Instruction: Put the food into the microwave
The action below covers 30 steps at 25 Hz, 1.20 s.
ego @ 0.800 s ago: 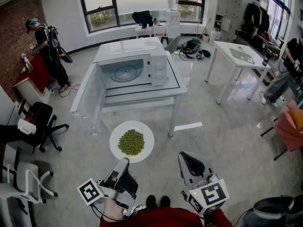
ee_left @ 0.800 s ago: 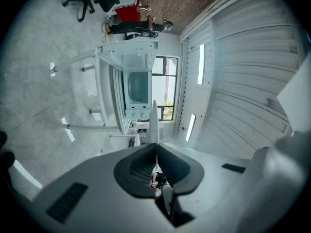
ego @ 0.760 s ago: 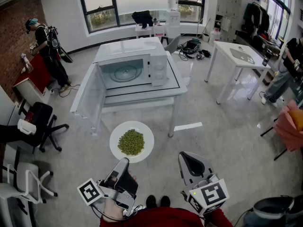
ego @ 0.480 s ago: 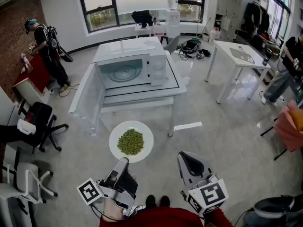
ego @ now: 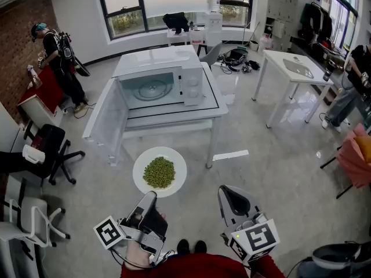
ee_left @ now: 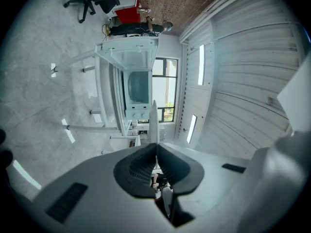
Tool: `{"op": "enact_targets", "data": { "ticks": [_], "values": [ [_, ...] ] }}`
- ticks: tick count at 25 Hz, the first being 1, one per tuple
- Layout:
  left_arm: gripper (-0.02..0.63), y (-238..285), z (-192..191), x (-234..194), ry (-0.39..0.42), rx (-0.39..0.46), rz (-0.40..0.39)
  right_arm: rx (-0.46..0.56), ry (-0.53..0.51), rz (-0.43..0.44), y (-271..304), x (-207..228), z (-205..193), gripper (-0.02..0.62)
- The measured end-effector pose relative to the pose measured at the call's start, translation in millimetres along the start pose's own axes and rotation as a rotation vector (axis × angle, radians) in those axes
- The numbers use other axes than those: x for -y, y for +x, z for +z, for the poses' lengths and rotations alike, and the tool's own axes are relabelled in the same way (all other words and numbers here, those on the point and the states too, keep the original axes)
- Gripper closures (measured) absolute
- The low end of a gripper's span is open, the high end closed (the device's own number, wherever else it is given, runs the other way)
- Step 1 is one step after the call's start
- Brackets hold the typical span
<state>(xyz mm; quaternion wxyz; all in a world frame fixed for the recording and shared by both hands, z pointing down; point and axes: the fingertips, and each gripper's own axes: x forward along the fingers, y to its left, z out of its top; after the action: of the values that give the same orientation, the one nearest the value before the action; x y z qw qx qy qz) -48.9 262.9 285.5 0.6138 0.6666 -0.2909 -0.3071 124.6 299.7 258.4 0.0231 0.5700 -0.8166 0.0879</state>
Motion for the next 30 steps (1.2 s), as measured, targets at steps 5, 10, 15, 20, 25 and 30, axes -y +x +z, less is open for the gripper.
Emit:
{"op": "enact_targets", "data": {
  "ticks": [5, 10, 15, 20, 25, 30],
  "values": [
    [0.586, 9.3, -3.2, 2.1, 0.012, 0.017, 0.000, 0.003, -0.015, 0.006, -2.8, 11.8, 3.3, 0.581],
    [0.586, 20.6, -4.6, 5.4, 0.027, 0.040, -0.012, 0.020, -0.032, 0.020, -5.4, 22.8, 7.7, 0.581],
    [0.586, 32.2, 1.4, 6.4, 0.043, 0.058, -0.017, 0.023, -0.026, 0.022, 0.6, 31.5, 8.7, 0.581],
    [0.586, 53.7, 15.7, 7.0, 0.055, 0.064, -0.033, 0.023, -0.029, 0.036, 21.3, 37.2, 11.9, 0.581],
    [0.586, 82.3, 40.9, -2.1, 0.039, 0.076, -0.036, 0.008, -0.031, 0.051, 59.3, 41.9, 14.0, 0.581],
    [0.586, 120.7, 80.0, -10.7, 0.027, 0.083, -0.053, 0.010, -0.039, 0.050, 112.9, 56.0, 23.7, 0.581]
  ]
}}
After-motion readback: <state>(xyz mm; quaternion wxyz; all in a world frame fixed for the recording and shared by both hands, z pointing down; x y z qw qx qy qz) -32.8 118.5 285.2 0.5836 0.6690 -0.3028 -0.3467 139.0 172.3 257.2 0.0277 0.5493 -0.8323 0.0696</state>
